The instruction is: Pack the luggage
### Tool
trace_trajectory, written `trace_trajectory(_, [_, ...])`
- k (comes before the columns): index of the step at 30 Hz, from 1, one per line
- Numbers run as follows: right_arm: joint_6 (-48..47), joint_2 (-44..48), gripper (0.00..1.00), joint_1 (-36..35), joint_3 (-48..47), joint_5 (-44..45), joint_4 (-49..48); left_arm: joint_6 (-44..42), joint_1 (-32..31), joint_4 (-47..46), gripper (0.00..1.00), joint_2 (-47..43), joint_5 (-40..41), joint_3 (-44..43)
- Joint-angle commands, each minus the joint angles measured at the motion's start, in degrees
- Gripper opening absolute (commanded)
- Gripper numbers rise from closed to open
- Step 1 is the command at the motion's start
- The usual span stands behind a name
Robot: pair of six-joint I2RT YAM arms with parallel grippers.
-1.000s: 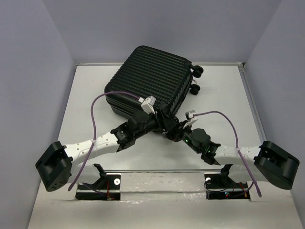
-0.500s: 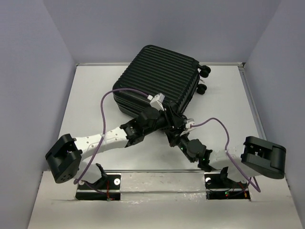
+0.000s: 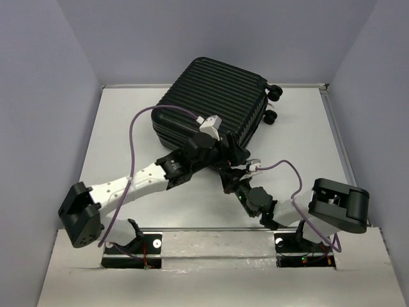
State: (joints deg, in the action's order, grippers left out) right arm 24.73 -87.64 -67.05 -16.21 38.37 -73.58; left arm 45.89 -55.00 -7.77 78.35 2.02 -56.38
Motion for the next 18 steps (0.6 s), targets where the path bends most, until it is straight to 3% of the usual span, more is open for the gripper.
trace_trajectory(1, [4.00,4.92,0.07,-3.79,3.10,-5.15,9.24,-11.60,7.69,-2.96,0.99,-13.45,6.86,-7.00])
trace_trajectory(8, [2.96,11.86,0.07,-3.79,2.67,-9.79,19.96,-14.33,35.20,6.80,0.99,-20.95,0.45,-1.72])
trace_trajectory(9, [2.87,13.00,0.11,-3.79,2.15,-11.11,22.32,-14.42,38.10,7.59,0.99,-21.13,-1.30,-1.28])
trace_trajectory(10, [3.04,14.93,0.17,-3.79,0.49,-13.21,28.43,-14.16,43.17,7.59,0.99,-21.30,-6.37,-0.32])
trace_trajectory(11, [2.87,15.65,0.34,-3.79,-0.48,-14.45,31.28,-13.99,44.97,7.33,0.99,-21.48,-8.07,0.21])
trace_trajectory(12, [3.04,16.52,0.34,-3.79,-1.19,-15.51,34.09,-13.90,46.03,7.33,0.99,-21.83,-9.22,0.57])
trace_trajectory(13, [3.83,17.66,0.52,-3.79,-1.89,-16.65,38.73,-14.07,46.65,7.33,0.99,-22.27,-9.58,1.00])
trace_trajectory(15, [6.20,22.05,0.74,-3.79,-1.20,-19.64,41.49,-14.94,47.18,7.50,0.99,-23.85,-9.41,2.06])
trace_trajectory(18, [10.41,29.68,0.87,-3.79,-0.15,-22.02,51.83,-15.91,47.27,7.68,0.99,-26.22,-8.53,3.90])
